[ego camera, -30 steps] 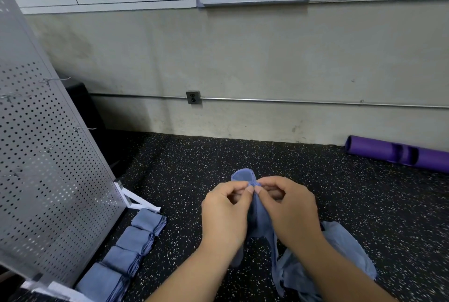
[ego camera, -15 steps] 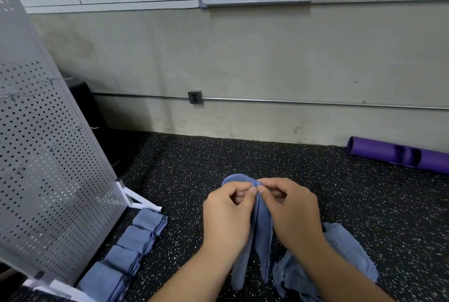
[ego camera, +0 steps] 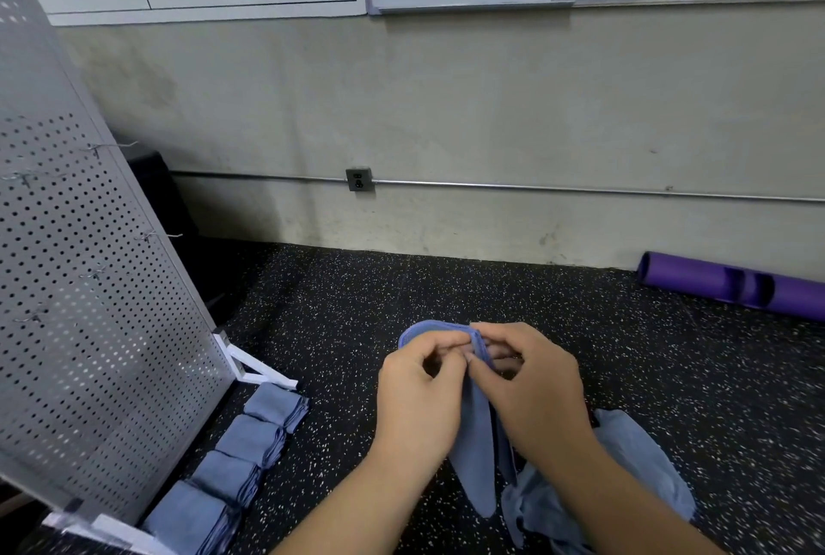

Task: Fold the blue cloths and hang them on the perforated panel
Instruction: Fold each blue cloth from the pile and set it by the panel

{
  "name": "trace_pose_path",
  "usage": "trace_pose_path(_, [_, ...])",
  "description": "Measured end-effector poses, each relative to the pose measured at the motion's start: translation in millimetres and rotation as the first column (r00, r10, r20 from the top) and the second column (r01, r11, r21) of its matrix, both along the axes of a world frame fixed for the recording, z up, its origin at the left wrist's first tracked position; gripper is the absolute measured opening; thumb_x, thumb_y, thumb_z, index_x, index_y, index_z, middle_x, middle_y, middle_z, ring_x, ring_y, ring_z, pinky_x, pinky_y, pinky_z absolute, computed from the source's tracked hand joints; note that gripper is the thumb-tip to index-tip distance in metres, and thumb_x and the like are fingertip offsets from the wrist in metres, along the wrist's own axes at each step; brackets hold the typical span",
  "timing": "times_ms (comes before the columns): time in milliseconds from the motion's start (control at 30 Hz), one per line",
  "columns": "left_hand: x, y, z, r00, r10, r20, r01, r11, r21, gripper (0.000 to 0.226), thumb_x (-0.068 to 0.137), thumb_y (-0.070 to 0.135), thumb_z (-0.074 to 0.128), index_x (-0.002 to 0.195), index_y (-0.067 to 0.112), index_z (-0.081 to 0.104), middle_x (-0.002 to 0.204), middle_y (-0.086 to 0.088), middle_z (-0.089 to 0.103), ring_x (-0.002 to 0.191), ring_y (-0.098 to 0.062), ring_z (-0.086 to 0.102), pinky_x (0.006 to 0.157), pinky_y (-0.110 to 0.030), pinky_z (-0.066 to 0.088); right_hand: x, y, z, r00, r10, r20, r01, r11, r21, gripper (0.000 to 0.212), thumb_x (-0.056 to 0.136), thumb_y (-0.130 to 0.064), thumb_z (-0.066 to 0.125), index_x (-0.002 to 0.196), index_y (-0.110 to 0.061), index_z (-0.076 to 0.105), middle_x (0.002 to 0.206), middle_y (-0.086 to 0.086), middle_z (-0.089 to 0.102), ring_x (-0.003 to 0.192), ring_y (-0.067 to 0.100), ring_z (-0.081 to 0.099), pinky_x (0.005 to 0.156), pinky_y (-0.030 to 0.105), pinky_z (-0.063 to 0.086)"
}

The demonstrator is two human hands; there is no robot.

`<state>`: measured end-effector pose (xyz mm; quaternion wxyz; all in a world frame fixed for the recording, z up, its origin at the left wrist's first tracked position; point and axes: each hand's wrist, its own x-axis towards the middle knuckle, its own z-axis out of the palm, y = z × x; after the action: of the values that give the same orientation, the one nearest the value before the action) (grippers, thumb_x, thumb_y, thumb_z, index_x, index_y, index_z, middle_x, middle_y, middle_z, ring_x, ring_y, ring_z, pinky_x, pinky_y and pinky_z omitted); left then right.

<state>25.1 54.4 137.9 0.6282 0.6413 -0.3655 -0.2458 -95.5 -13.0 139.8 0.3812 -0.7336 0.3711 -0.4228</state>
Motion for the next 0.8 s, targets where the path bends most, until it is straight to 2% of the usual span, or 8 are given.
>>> trace_pose_path(100, [2.3,-2.2,-1.6,0.999,-0.034,0.016,0.033,0.999,0.016,0.033,0.1,0.003,0.066,0.097,0.03,0.084,0.095,0.015,0.081,0.091,-0.006,0.076,0.087,-0.035,0.061,-1.4,-7.2,-0.6,1.0,-0.022,0.01,0.022,0.999,0.024,0.029,0.088,-0.018,0.086,0.097,-0.044,0.077,0.093,-0.024,0.075,0.087,0.001,0.073,0.079,0.02,0.06])
trace_pose_path(233, [14.8,-6.2,-3.7,0.985,0.049,0.168,-0.049,0.999,-0.006,0.037,0.09,-0.004,0.07,0.096,0.031,0.079,0.099,0.012,0.077,0.093,-0.004,0.071,0.087,-0.021,0.056,-7.3,-21.3,0.5,0.996,-0.028,0.084,0.019,0.994,0.107,0.027,0.091,-0.009,0.082,0.095,-0.036,0.08,0.089,-0.016,0.08,0.083,0.005,0.076,0.078,0.024,0.062])
trace_pose_path(333, [32.9,-8.5,-7.0,0.938,0.1,0.333,-0.118,0.992,0.033,0.04,0.085,0.002,0.075,0.104,0.037,0.072,0.11,0.015,0.067,0.1,-0.003,0.064,0.089,-0.019,0.05,-12.7,-29.5,4.8,0.988,0.003,0.154,-0.028,0.986,0.164,0.026,0.094,-0.003,0.077,0.099,-0.028,0.082,0.091,-0.008,0.081,0.084,0.011,0.077,0.074,0.02,0.061])
trace_pose_path(400, [45.3,-8.6,-9.4,0.882,0.027,0.471,-0.099,0.987,0.128,0.042,0.086,0.016,0.079,0.113,0.044,0.067,0.12,0.019,0.056,0.115,-0.005,0.054,0.102,-0.022,0.043,-16.8,-34.0,7.7,0.982,0.027,0.187,-0.064,0.978,0.197,0.023,0.096,-0.001,0.074,0.102,-0.022,0.081,0.092,-0.004,0.081,0.084,0.013,0.077,0.073,0.02,0.061])
trace_pose_path(500, [57.2,-7.1,-11.4,0.825,-0.155,0.543,0.012,0.966,0.258,0.041,0.089,0.028,0.082,0.12,0.048,0.065,0.127,0.023,0.049,0.125,-0.006,0.04,0.109,-0.02,0.032,-24.2,-40.4,10.9,0.977,0.07,0.2,-0.113,0.97,0.216,0.023,0.098,-0.001,0.071,0.104,-0.021,0.081,0.094,0.001,0.081,0.087,0.017,0.077,0.075,0.024,0.061])
trace_pose_path(667, [70.5,-7.0,-12.4,0.707,-0.255,0.659,0.082,0.956,0.281,0.027,0.095,0.035,0.078,0.121,0.039,0.071,0.134,0.026,0.055,0.127,-0.005,0.043,0.113,-0.024,0.035,-39.4,-51.9,15.1,0.974,0.135,0.182,-0.169,0.969,0.181,0.024,0.099,0.0,0.071,0.107,-0.021,0.08,0.101,0.0,0.081,0.095,0.015,0.076,0.084,0.021,0.06])
trace_pose_path(733, [74.6,-6.8,-9.8,0.644,-0.241,0.726,0.084,0.966,0.246,0.02,0.097,0.037,0.076,0.116,0.035,0.073,0.126,0.026,0.064,0.121,-0.003,0.049,0.11,-0.027,0.041,-45.1,-57.0,15.0,0.981,0.112,0.156,-0.138,0.976,0.167,0.025,0.099,-0.001,0.071,0.106,-0.022,0.08,0.099,-0.002,0.081,0.093,0.013,0.075,0.082,0.02,0.06])
trace_pose_path(800, [76.2,-5.5,-4.7,0.617,-0.225,0.754,0.117,0.974,0.195,0.009,0.098,0.039,0.075,0.105,0.033,0.074,0.114,0.024,0.069,0.114,-0.002,0.055,0.104,-0.03,0.046,-50.6,-62.3,13.3,0.997,0.063,0.053,-0.069,0.991,0.115,0.025,0.099,-0.004,0.072,0.104,-0.027,0.079,0.093,-0.008,0.08,0.084,0.006,0.072,0.076,0.014,0.056])
